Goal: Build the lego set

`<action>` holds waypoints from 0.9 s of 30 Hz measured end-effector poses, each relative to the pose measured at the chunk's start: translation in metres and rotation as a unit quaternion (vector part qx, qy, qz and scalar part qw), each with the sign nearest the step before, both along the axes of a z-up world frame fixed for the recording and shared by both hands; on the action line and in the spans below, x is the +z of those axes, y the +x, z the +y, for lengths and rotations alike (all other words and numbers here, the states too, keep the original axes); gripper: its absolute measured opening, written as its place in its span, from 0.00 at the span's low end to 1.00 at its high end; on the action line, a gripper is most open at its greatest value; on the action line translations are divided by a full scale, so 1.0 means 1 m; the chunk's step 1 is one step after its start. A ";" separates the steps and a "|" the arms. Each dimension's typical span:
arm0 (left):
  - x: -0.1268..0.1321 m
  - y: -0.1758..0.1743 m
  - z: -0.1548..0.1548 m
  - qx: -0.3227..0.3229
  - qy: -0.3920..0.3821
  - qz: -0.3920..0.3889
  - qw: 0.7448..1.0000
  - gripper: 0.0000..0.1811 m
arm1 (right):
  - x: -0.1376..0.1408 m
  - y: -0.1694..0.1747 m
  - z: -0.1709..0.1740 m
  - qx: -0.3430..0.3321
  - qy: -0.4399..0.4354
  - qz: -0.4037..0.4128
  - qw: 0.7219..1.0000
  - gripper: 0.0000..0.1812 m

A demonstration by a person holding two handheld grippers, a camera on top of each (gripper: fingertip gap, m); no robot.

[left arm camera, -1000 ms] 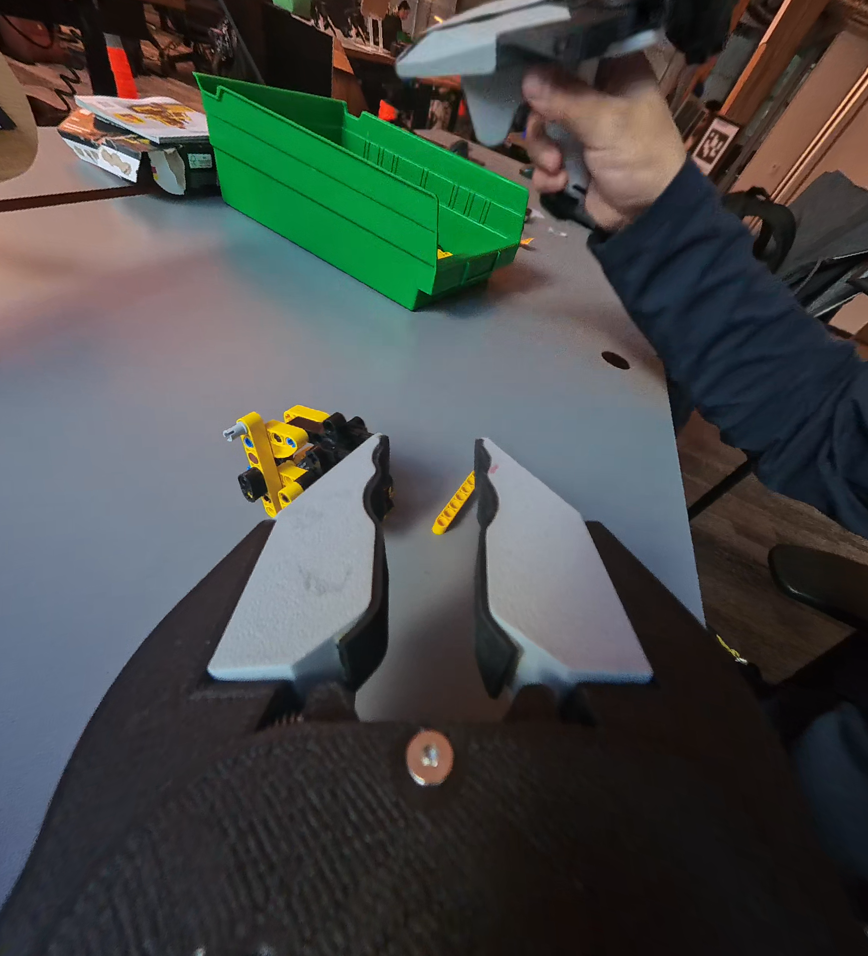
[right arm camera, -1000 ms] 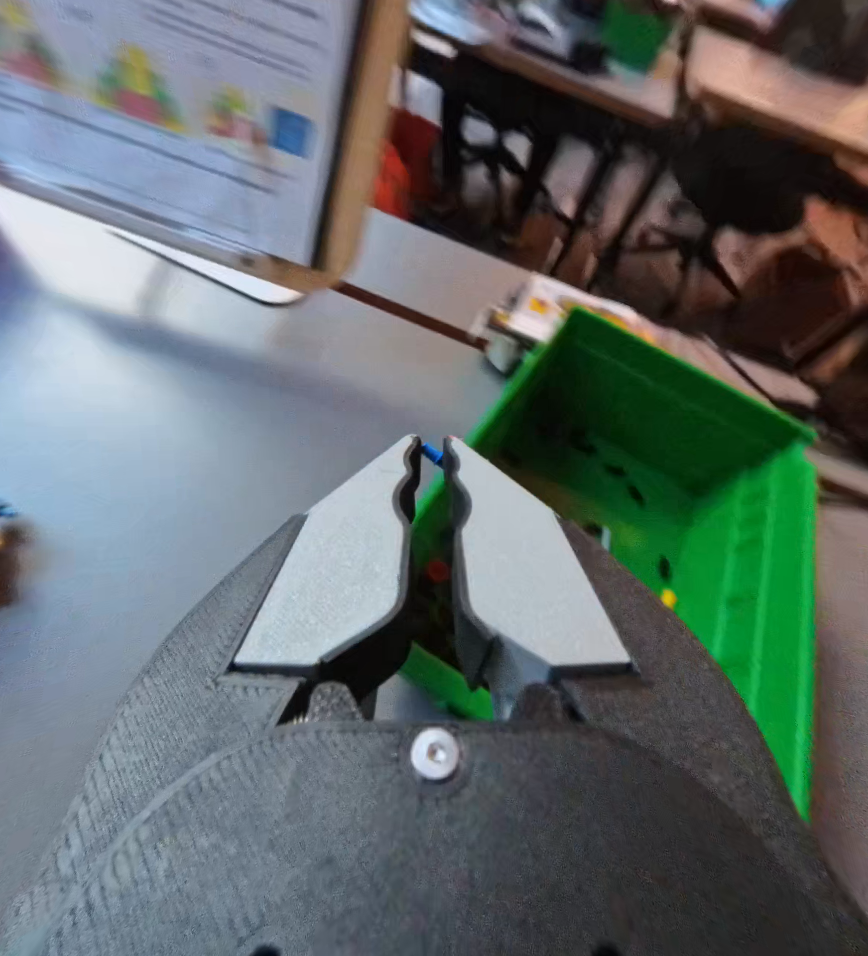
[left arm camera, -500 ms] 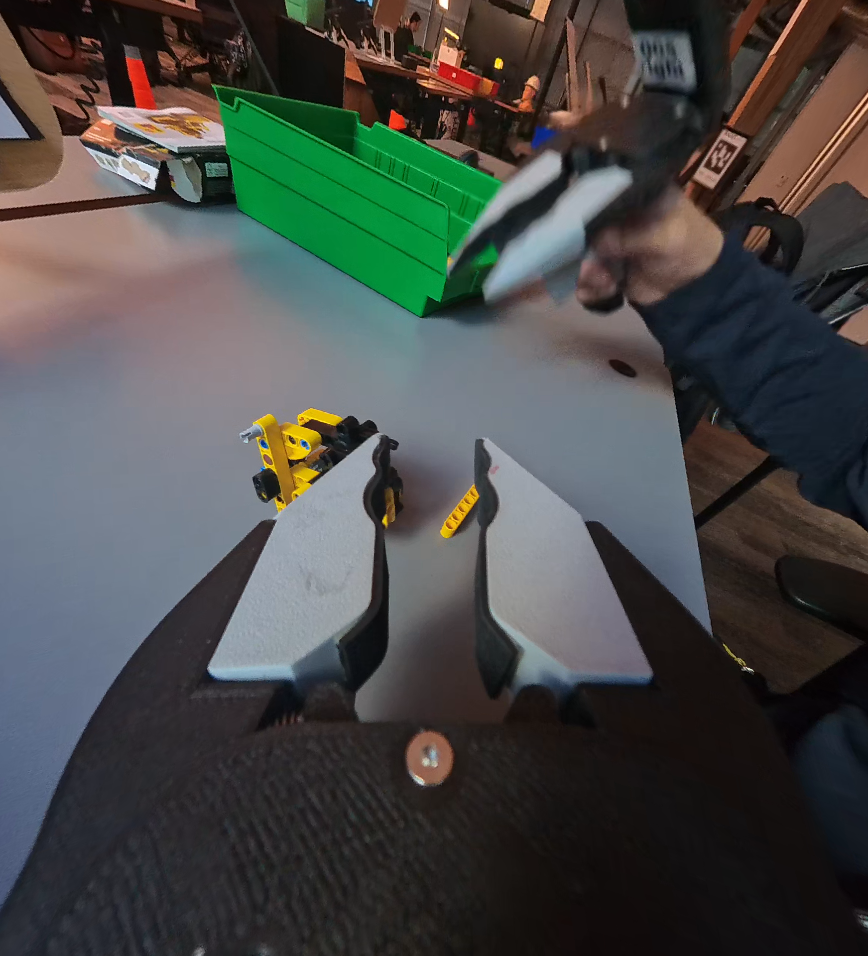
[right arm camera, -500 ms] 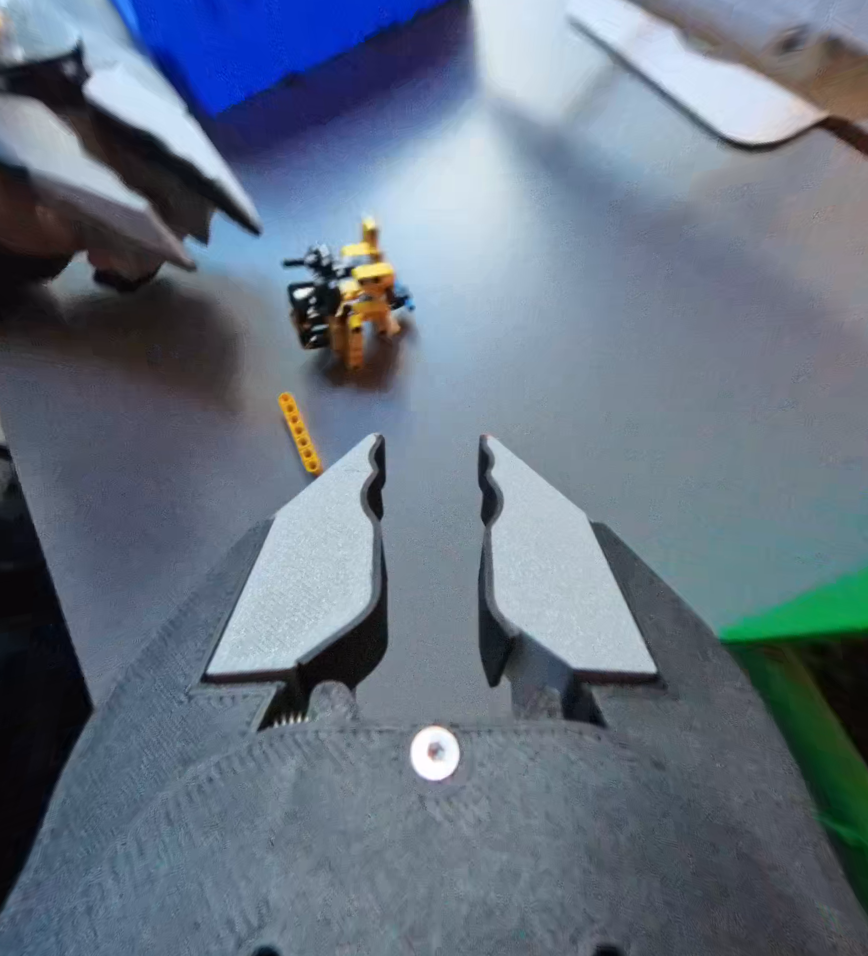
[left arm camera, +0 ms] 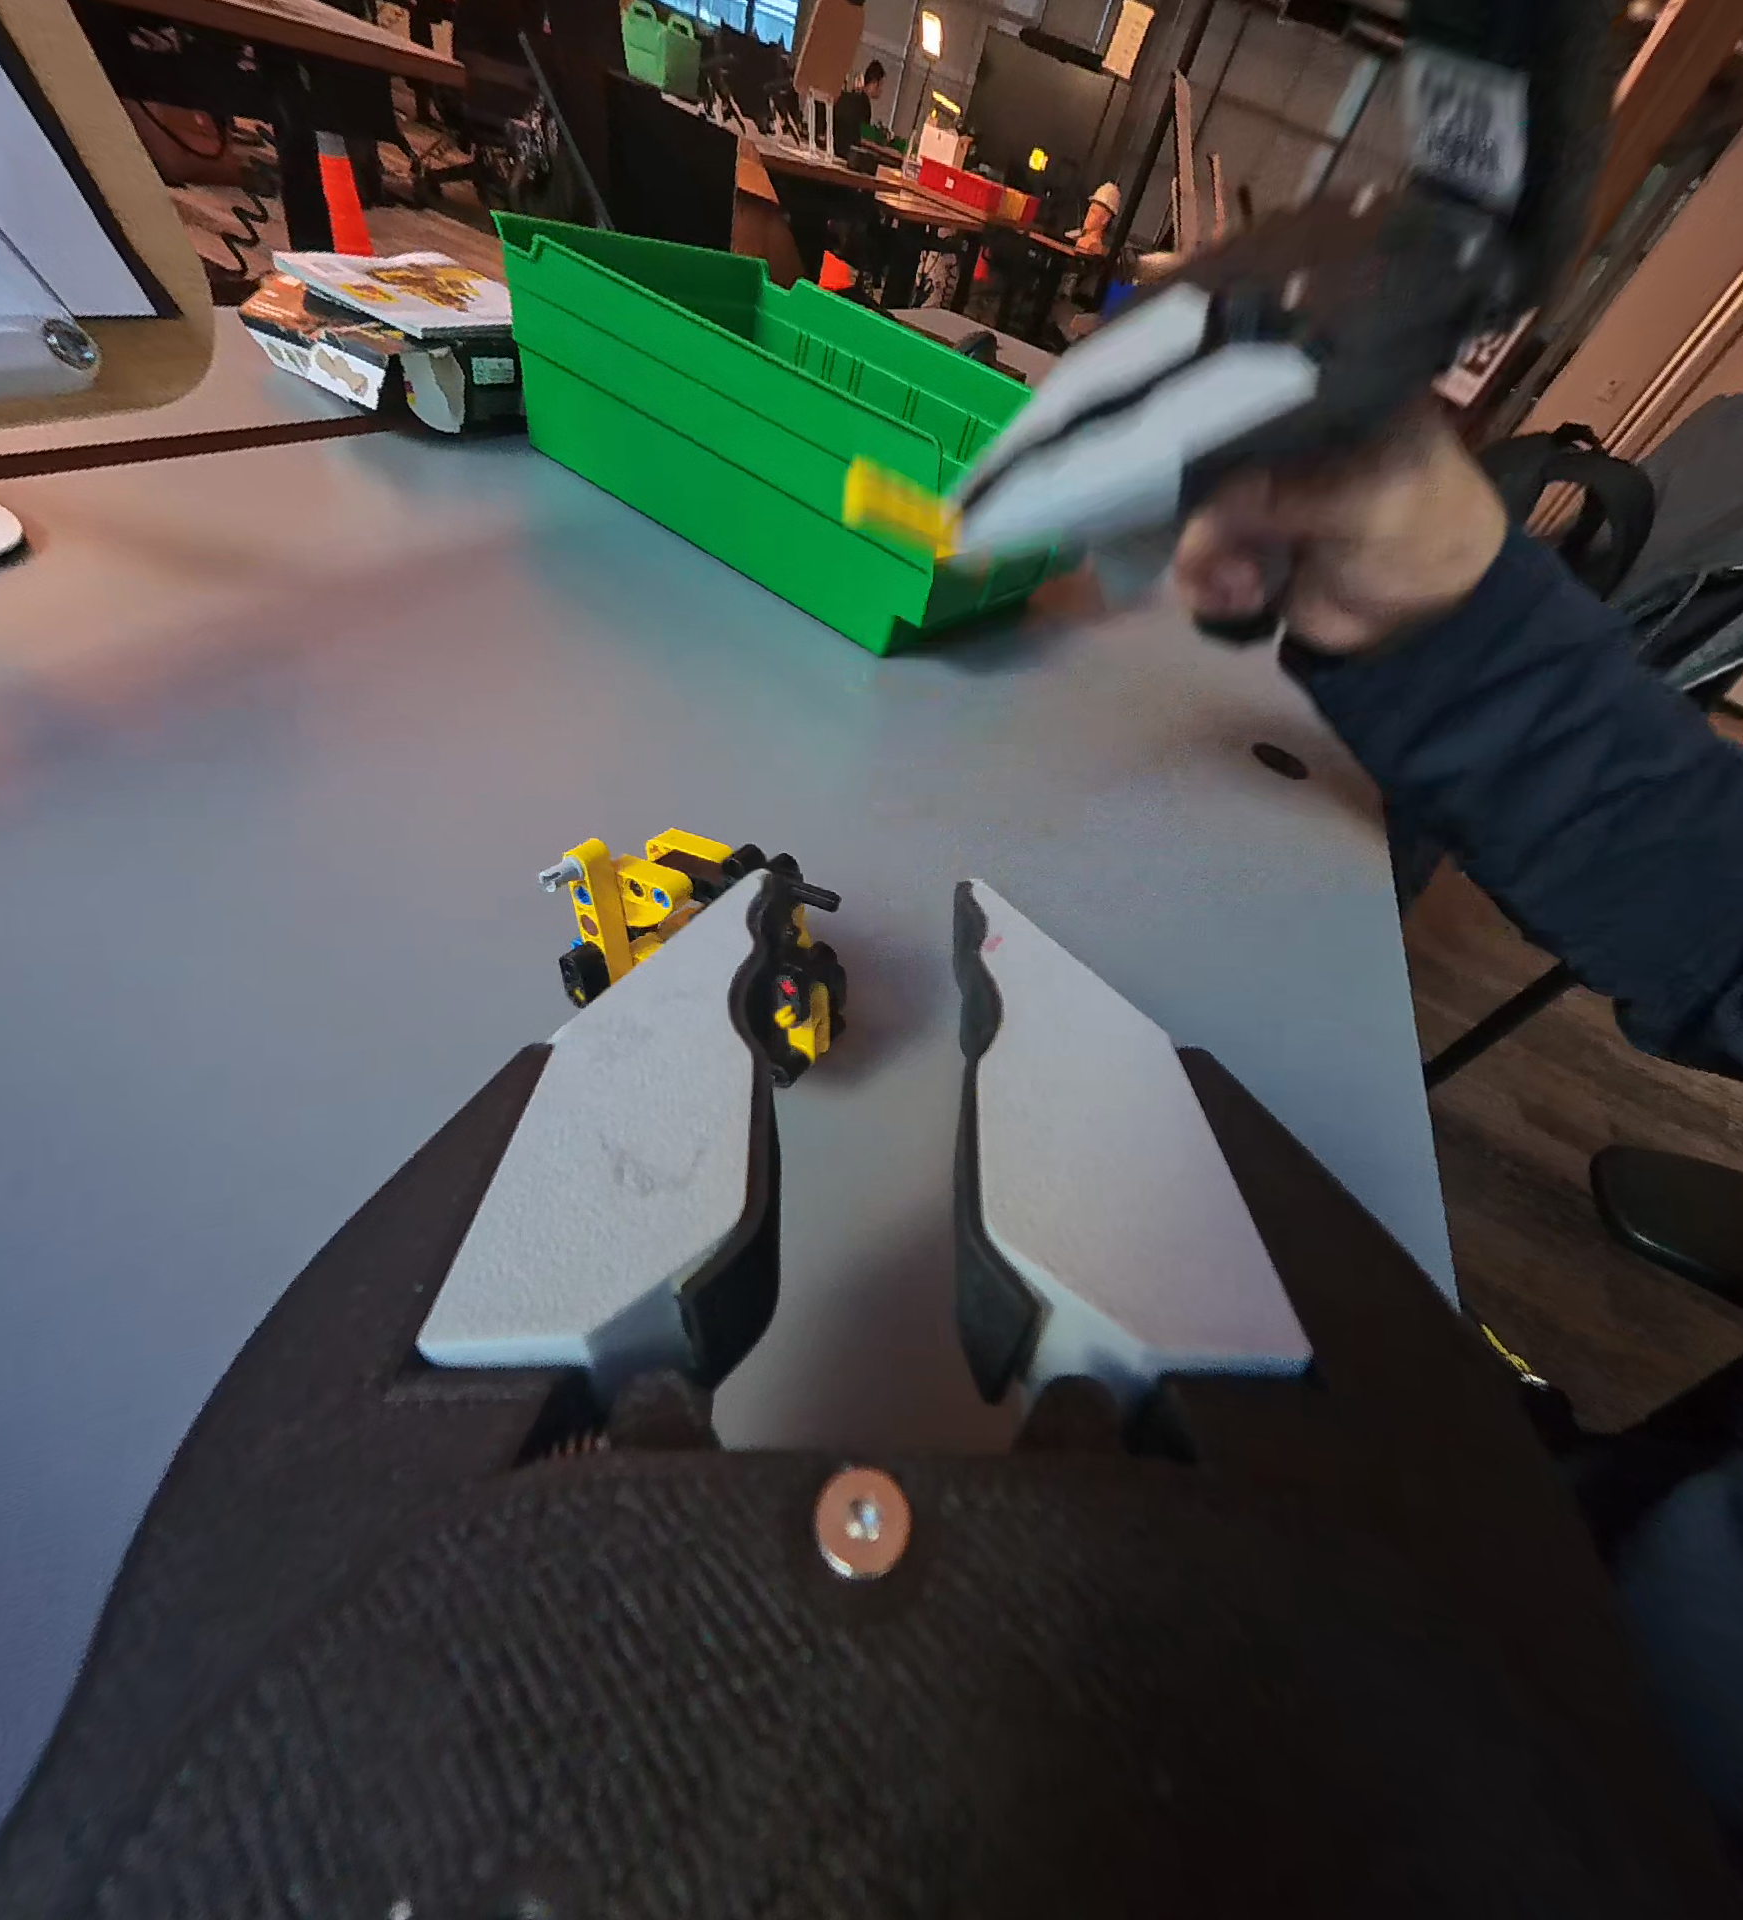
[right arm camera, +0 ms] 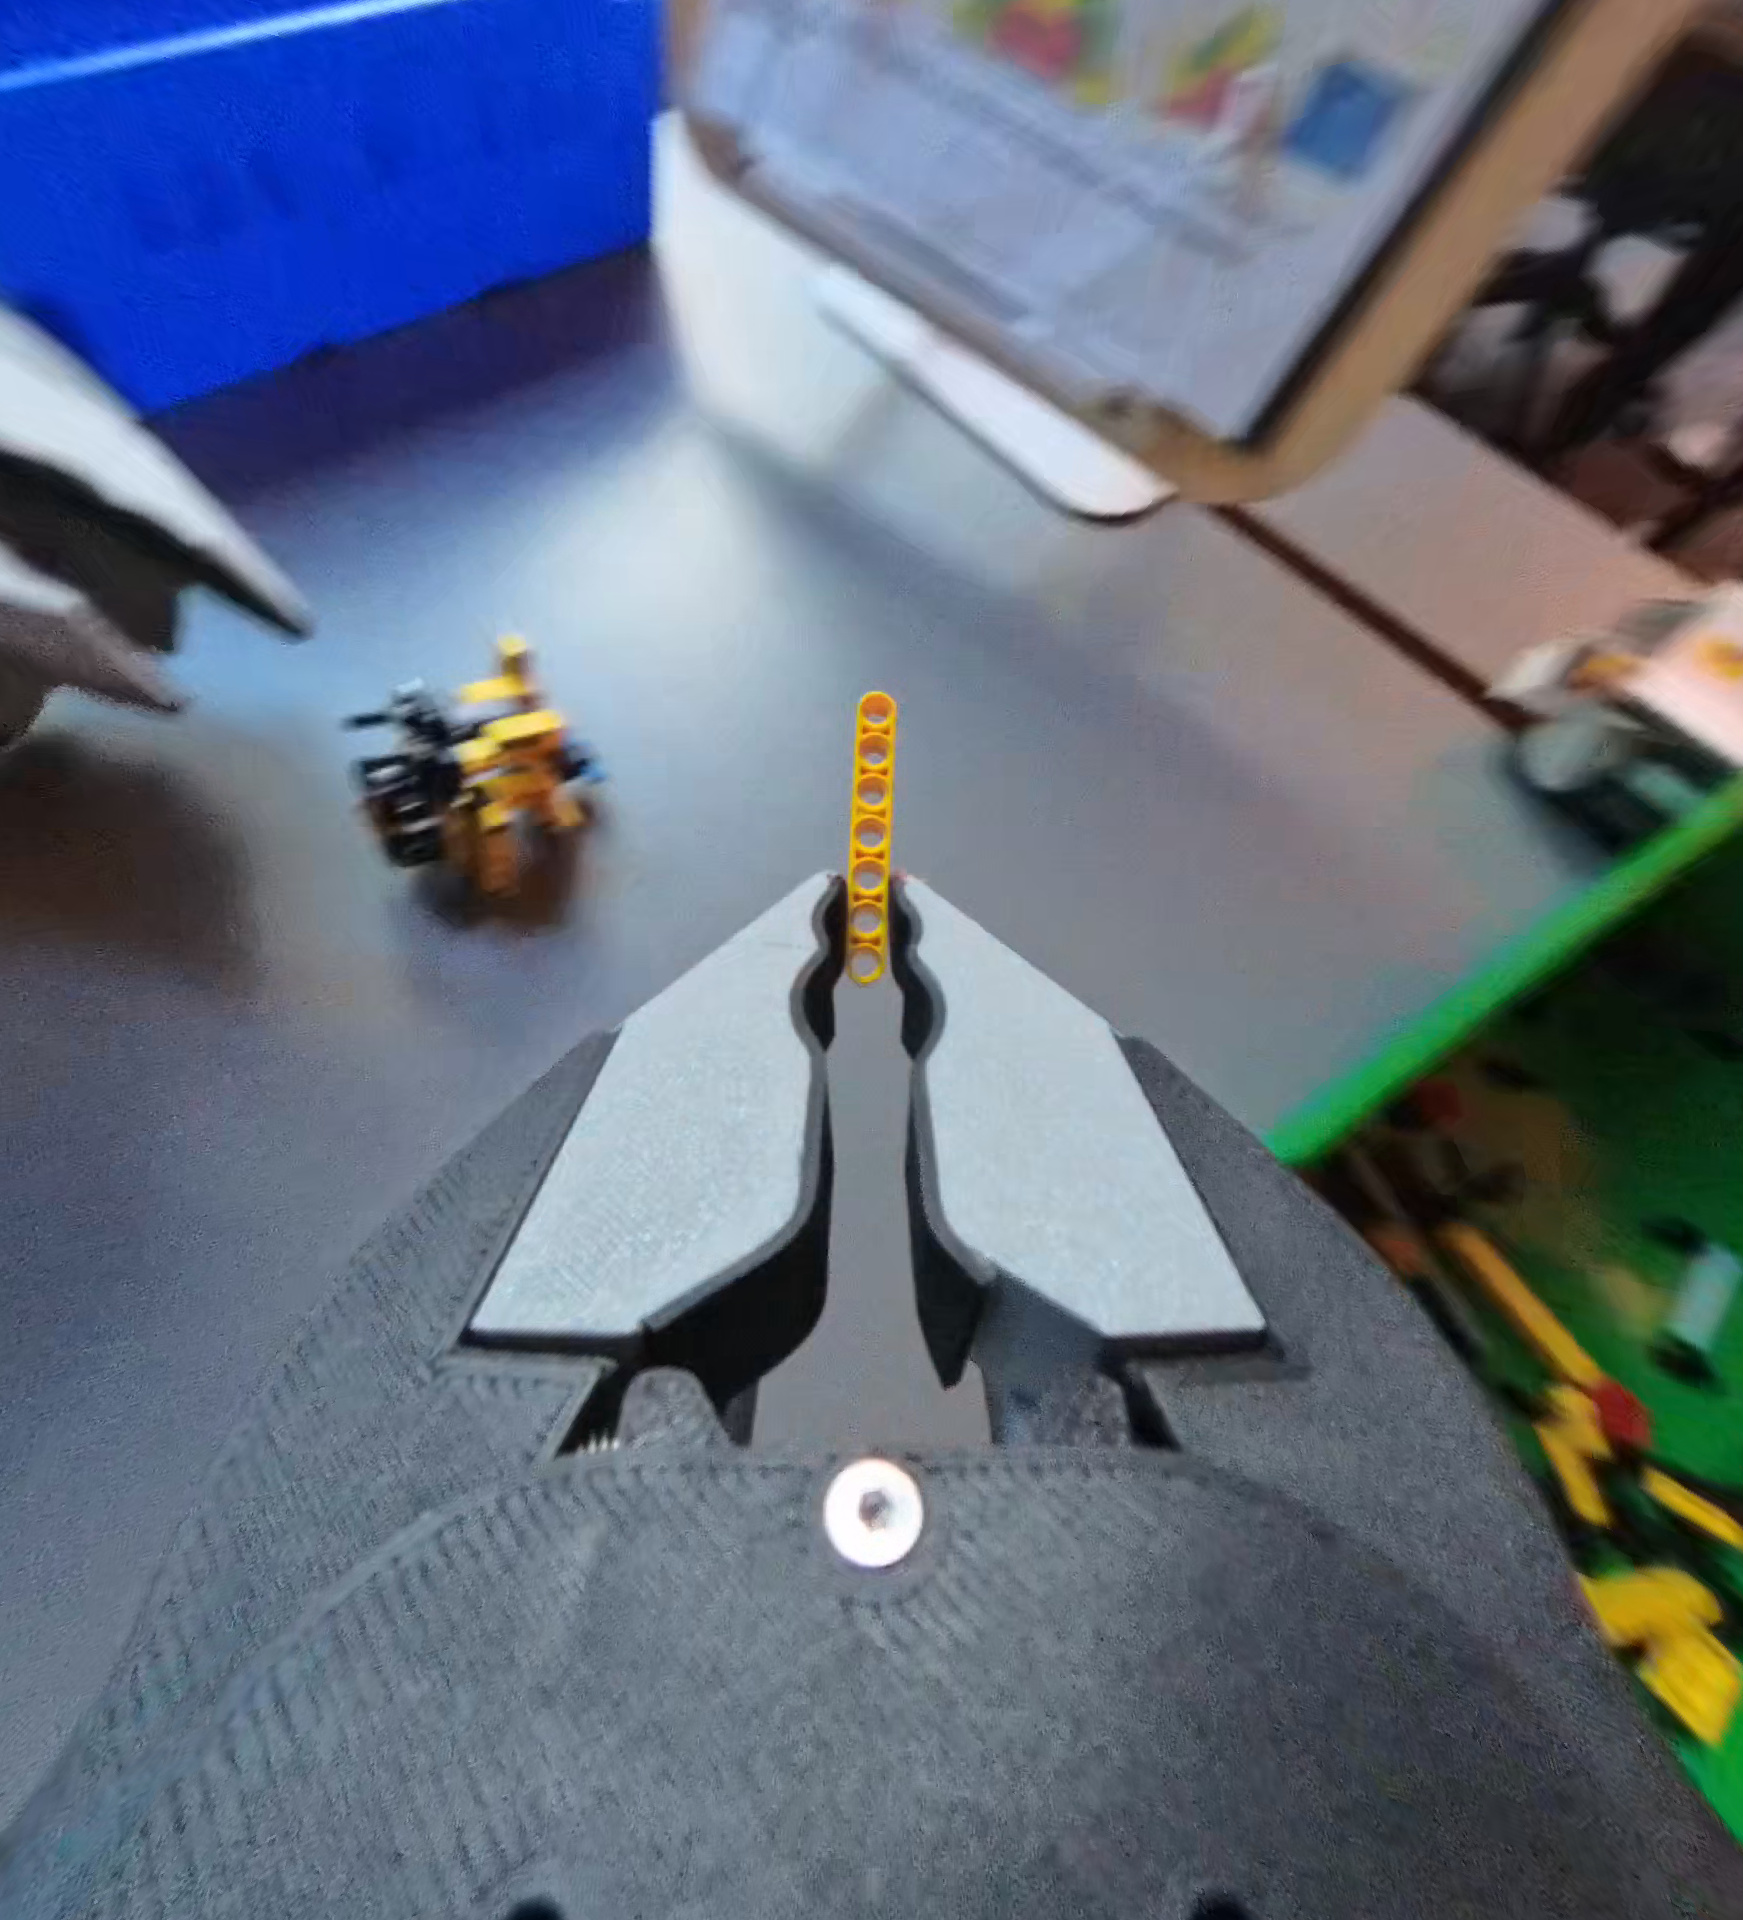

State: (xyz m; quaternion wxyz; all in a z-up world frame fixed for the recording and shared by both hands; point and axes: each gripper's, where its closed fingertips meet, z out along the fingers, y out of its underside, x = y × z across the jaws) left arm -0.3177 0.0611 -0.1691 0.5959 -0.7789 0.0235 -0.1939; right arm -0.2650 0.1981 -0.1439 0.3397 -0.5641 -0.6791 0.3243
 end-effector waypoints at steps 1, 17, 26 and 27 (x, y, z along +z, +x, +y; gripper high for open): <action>-0.001 -0.001 0.000 0.003 -0.002 0.001 1.000 0.16 | 0.021 0.008 0.040 -0.065 0.013 0.021 0.998 0.06; -0.028 -0.014 0.001 0.029 -0.067 0.069 0.995 0.19 | -0.039 -0.043 -0.047 0.084 -0.119 -0.039 0.989 0.26; -0.026 -0.022 -0.004 0.027 -0.077 0.046 0.996 0.28 | -0.070 -0.016 -0.139 0.274 -0.092 -0.107 0.952 0.12; -0.025 -0.022 -0.005 0.026 -0.074 0.054 0.995 0.29 | -0.064 -0.019 -0.134 0.262 -0.108 -0.096 0.954 0.13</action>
